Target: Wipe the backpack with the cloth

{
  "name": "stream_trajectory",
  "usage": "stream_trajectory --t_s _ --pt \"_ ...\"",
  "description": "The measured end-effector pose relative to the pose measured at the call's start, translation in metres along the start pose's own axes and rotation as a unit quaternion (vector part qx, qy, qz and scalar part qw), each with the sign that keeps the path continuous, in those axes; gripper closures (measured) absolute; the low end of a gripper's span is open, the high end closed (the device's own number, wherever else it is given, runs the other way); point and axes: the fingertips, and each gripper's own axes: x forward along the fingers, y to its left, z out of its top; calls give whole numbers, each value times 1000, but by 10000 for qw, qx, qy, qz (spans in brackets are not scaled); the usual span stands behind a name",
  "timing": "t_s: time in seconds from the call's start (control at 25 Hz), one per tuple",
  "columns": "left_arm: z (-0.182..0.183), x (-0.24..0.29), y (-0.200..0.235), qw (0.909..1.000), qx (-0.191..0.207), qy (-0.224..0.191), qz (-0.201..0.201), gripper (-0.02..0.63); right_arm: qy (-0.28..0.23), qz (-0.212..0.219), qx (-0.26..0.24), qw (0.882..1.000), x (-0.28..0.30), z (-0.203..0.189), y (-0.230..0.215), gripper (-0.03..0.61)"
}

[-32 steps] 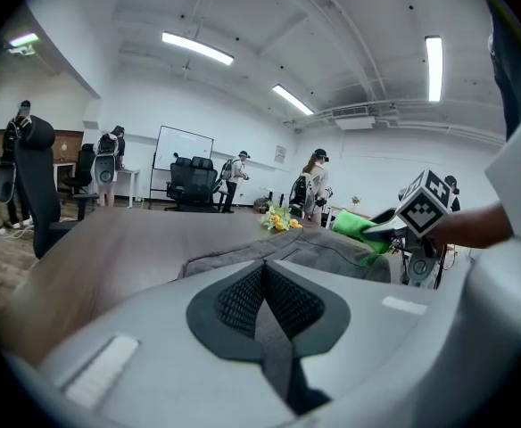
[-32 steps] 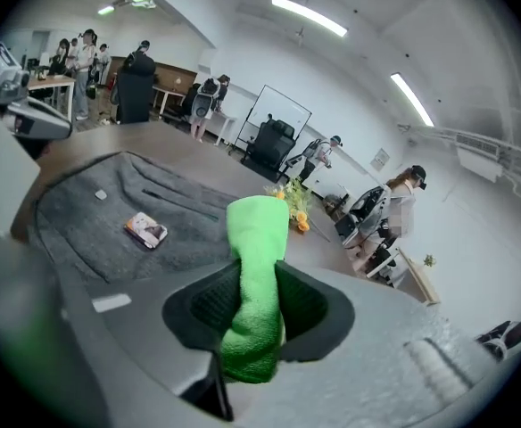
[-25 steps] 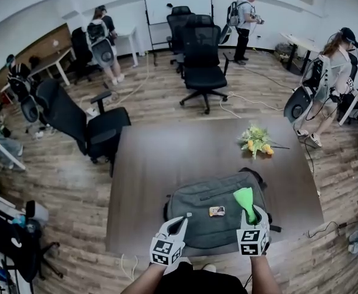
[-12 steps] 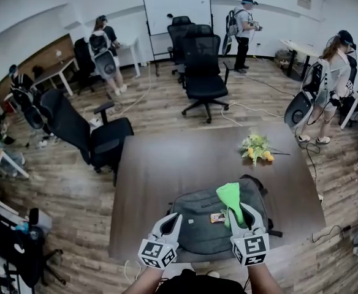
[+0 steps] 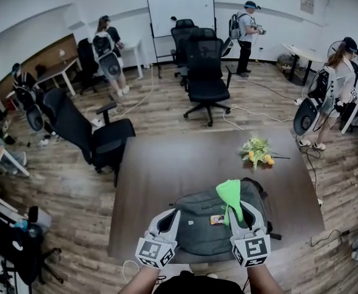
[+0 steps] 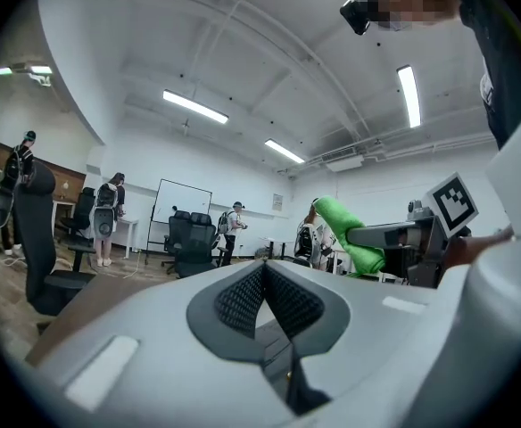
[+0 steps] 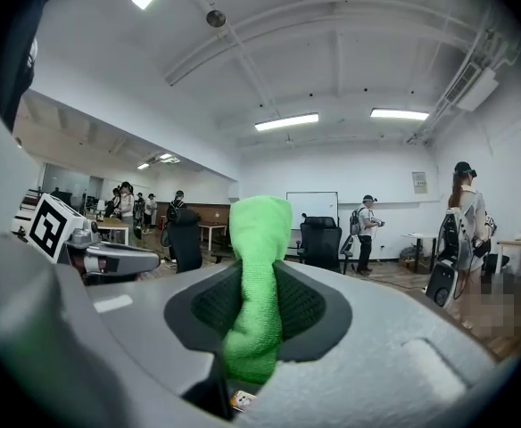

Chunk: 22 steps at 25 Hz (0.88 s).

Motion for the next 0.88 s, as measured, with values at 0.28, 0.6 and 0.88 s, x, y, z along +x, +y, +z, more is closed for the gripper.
stream_trajectory --t_s 0.28,0.6,0.88 --pt "4 -3 -5 10000 -4 9 14 595 -25 -12 33 10000 0 -1 -2 486" --pt "-5 -4 -9 10000 -40 43 -3 595 51 -8 261 9996 -1 -12 -7 486" --pt "-6 -4 -9 10000 58 10 5 595 22 -45 411 9991 -1 -15 -11 486"
